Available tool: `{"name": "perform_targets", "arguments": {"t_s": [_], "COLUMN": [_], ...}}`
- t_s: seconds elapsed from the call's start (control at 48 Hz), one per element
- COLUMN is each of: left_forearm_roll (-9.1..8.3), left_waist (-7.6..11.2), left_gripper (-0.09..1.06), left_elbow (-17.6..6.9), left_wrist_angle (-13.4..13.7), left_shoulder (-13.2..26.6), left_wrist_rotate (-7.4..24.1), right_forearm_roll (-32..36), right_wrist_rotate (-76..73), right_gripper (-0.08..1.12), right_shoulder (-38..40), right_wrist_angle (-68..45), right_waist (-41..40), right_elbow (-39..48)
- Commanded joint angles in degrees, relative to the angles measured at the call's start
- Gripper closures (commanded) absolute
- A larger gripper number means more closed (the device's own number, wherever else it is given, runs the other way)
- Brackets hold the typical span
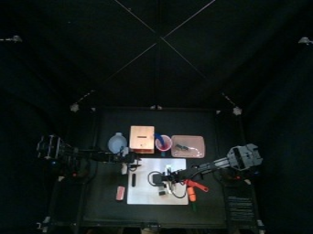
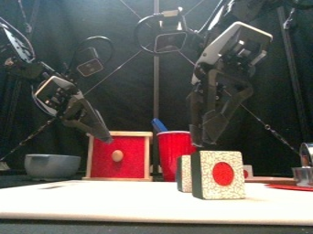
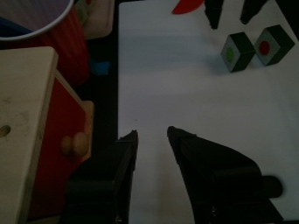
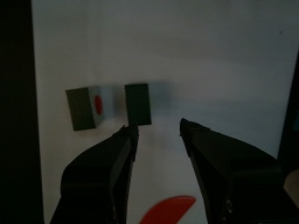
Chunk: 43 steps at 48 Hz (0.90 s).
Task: Place sushi on board then cut the sushi with the knife then place the pieces on the plate
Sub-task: Place the 4 sushi pieces on the plate
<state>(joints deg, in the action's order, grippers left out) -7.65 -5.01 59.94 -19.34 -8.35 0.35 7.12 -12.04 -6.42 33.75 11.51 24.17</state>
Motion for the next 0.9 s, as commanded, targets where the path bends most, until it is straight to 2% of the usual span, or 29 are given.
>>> {"name": "perform_targets", "arguments": {"t_s": [0.021,0.521,0.646,0.833,0.896], "left_forearm_roll": [0.09,0.09,0.09,0.09,0.09], "left_waist": [-0.26,-0.26,-0.26,-0.26,-0.26], "left_gripper": [0.22,0.22,0.22,0.22,0.22], "left_elbow": [-0.7,-0.09,-0.09,-0.18,-0.18], "left_wrist_angle": [-0.09,-0.09,-0.18,-0.09,-0.09], "left_shoulder": [-0.62,-0.53,-0.53,-0.53,-0.53], "left_wrist_rotate": [-0.09,0.0,0.0,0.0,0.0], "right_forearm_roll": [-0.53,-1.23,-1.32,-1.32,-1.32], "right_wrist_rotate": [0.0,0.0,0.09,-0.09,-0.09], "right_gripper": [0.25,0.26,0.32,0.49,0.51], "right_shoulder": [0.35,-4.39,-5.54,-5.36,-4.31], "right_wrist_angle": [0.35,-0.7,-1.49,-2.02,-1.67], "right_waist": [0.44,0.0,-0.09,-0.35,-1.14], "right_elbow": [-2.9,-4.66,-4.75,-4.04,-3.25]}}
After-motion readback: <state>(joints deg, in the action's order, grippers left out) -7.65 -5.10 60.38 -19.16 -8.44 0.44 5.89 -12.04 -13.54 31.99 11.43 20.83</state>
